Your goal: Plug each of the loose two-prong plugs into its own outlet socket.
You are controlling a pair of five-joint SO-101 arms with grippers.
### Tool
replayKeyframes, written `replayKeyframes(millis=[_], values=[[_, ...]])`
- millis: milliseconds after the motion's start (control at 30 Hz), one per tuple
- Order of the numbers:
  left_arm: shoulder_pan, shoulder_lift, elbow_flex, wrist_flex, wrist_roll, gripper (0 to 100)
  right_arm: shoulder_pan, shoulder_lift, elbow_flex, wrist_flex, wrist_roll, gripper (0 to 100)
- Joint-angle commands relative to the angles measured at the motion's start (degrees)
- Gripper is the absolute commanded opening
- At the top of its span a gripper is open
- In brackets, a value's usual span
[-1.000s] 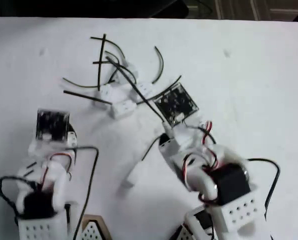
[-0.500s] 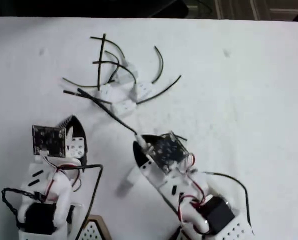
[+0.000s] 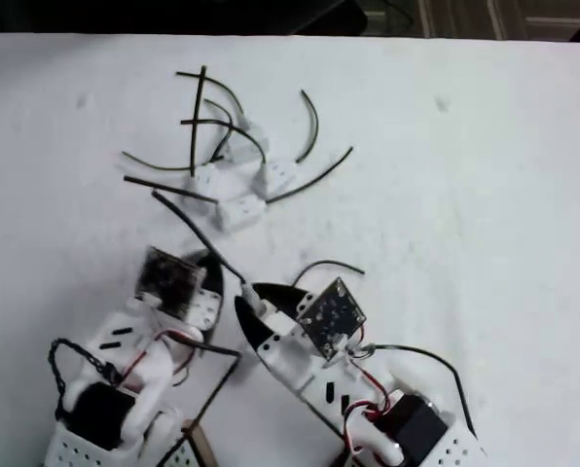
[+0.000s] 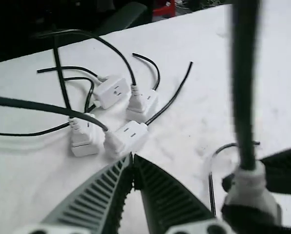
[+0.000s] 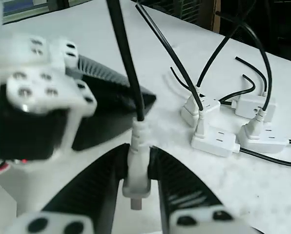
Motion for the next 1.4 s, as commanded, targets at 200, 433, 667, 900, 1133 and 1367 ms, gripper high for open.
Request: replayKeyframes(millis=[200,433,667,900,1133,1367], values=[[11.1,0.0,-0.2,5.9,-13.8,2,-0.6,-0.7,3.3,-1.1,-0.4,1.7],[14.3,0.0,-0.3,7.9,-21.6,2,-0.6,-0.7,4.8,-0.7,-0.2,1.7],[9.9,0.0,-0.3,6.9,-21.5,2,-0.6,-0.8,4.0,-0.7,-0.4,1.7],[9.4,0.0,-1.5,4.2,-21.8,2,-4.1,-0.7,4.0,-0.5,-0.4,1.7],[19.2,0.0,-2.8,6.2,-28.8,2,-4.0,-0.7,4.0,1.1,-0.4,1.7],[19.6,0.0,-3.0,7.0,-30.7,2,-3.1,-0.7,3.7,1.1,-0.4,1.7]])
